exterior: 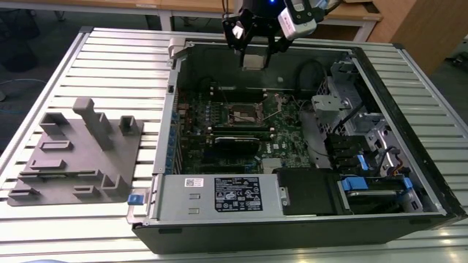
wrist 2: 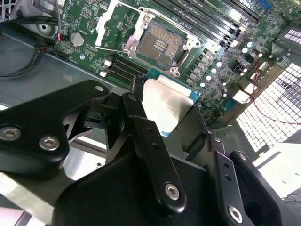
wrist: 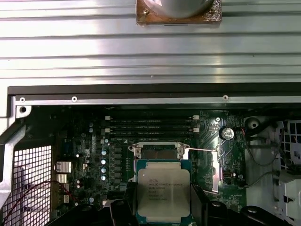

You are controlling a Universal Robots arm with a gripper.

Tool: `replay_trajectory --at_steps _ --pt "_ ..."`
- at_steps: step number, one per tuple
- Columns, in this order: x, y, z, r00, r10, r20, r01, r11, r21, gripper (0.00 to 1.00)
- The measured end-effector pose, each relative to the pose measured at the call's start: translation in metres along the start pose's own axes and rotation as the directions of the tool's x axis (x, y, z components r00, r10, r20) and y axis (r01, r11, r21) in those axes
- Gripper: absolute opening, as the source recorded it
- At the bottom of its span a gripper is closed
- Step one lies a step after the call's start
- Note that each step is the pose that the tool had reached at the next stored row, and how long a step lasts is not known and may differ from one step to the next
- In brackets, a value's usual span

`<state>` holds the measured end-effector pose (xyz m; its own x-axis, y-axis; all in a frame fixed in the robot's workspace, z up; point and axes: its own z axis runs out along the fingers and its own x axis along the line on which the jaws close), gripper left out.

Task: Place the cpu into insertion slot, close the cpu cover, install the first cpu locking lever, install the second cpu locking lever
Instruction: 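Place the cpu into insertion slot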

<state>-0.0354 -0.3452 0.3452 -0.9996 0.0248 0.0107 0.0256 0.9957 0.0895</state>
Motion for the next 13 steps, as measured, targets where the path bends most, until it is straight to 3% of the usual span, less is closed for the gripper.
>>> replay_trajectory --at_steps 8,13 --pt "-0.0001 -0.0006 0.0068 1.0000 0.000 0.0001 0.000 1.0000 -0.0002 0.54" --pt "-0.0001 -0.0007 0.0074 1.0000 0.000 0.0000 0.000 1.0000 0.0000 0.54"
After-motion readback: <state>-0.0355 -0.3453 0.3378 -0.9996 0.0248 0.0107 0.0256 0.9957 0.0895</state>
